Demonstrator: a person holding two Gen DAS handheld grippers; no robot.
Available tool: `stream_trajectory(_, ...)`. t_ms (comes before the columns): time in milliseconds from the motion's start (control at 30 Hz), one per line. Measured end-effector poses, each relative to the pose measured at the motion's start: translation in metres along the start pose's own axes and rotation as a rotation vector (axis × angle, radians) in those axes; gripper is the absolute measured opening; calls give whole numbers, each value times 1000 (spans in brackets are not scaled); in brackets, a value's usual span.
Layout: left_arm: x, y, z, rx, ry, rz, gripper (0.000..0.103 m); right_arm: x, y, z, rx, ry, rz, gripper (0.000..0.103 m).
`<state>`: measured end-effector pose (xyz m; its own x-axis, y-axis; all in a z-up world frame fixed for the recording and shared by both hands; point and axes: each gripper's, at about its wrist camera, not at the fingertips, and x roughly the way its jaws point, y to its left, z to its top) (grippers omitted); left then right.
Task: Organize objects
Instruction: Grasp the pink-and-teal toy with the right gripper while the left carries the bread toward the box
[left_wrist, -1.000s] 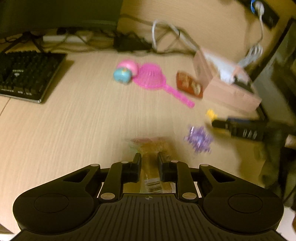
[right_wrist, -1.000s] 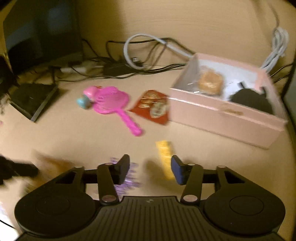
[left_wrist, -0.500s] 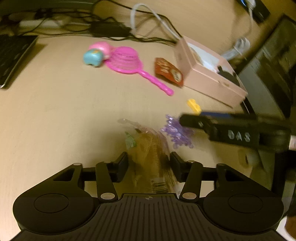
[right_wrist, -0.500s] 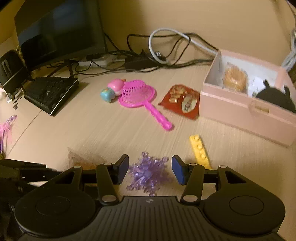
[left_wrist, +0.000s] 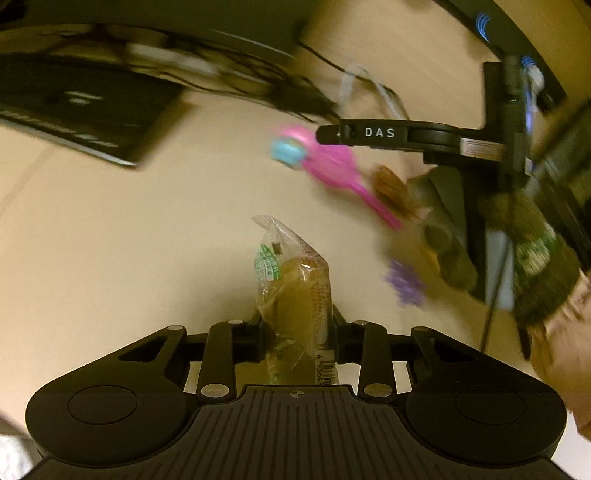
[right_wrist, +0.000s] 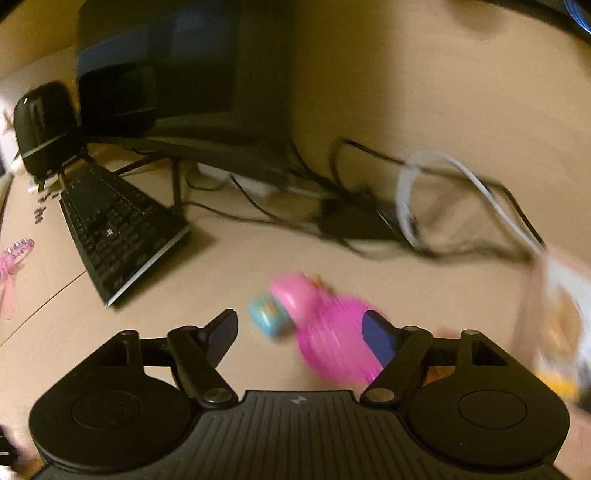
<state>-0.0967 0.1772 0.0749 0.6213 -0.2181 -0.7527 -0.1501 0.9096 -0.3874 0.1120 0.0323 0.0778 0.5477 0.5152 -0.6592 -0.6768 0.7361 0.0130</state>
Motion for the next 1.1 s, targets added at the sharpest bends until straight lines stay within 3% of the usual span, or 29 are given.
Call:
stream_trajectory(100,-16,21,-1,-44,-27,34,35,35,17,16,-92,36,-29,78)
stream_trajectory(233,-27,45,-3,-84,-42,55,35,72,23,18,-102,121,-73,77)
stream_trajectory(333,-30,54,-1,-101,-47,49,35,72,26,14,-99,137,-82,58)
stream_trajectory(367,-28,52,0,-100,-48,46,35,66,29,13,-102,131,-86,58)
stream_trajectory(533,-16,40,6,-53,-36,-12,35,-7,31,5,-70,63,-32,58)
stream_trajectory(733,2,2,6,36,21,-84,35,-110,22,-49,-60,50,-27,58)
stream_trajectory(867,7,-36,23,105,2,-178,35,-164,4,-95,-23,61,-100,58)
stream_trajectory(1100,36,-138,93,251,-73,-338,35,-224,-49,-144,133,39,-256,58)
